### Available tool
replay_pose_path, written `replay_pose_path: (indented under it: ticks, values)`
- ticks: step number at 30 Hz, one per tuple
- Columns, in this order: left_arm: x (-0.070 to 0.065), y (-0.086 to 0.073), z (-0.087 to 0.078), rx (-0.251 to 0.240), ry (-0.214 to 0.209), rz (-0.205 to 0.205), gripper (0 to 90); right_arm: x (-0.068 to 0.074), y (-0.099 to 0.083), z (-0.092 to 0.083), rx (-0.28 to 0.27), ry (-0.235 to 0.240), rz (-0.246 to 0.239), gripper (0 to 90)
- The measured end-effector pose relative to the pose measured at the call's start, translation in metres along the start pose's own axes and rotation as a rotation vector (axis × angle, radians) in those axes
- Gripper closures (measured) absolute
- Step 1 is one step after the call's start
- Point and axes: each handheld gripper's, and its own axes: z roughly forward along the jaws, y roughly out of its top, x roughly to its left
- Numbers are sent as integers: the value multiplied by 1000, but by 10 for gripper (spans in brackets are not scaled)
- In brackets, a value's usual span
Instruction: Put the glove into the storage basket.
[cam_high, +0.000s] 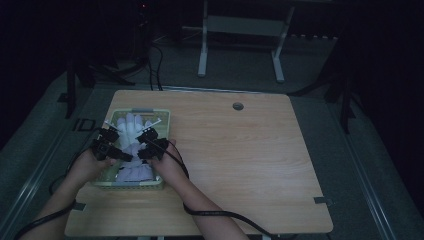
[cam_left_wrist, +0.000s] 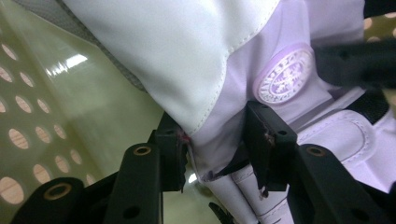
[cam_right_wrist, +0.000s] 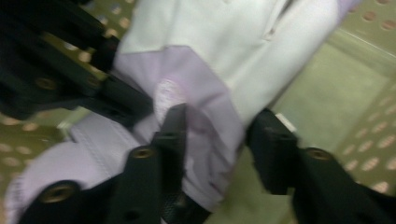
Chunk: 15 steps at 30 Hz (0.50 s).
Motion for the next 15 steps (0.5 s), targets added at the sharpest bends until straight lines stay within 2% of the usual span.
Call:
replay_pose_path:
  ticks: [4,7,9,12,15]
  values:
    - [-1,1,1,4,16,-3,570,2,-1,-1,-4,-12,-25,512]
    - [-6,1,3,1,69,18,537,1,-2,-7,-38,-41,-42,500]
    - [-9,3,4,3,100,31,491,-3,0,-14,-67,-27,-35,496]
    - [-11,3,4,-8,110,21,457,-10,1,-22,-84,-17,-43,448]
    - [-12,1,1,-49,112,29,411,-16,1,-28,-105,-3,-39,421]
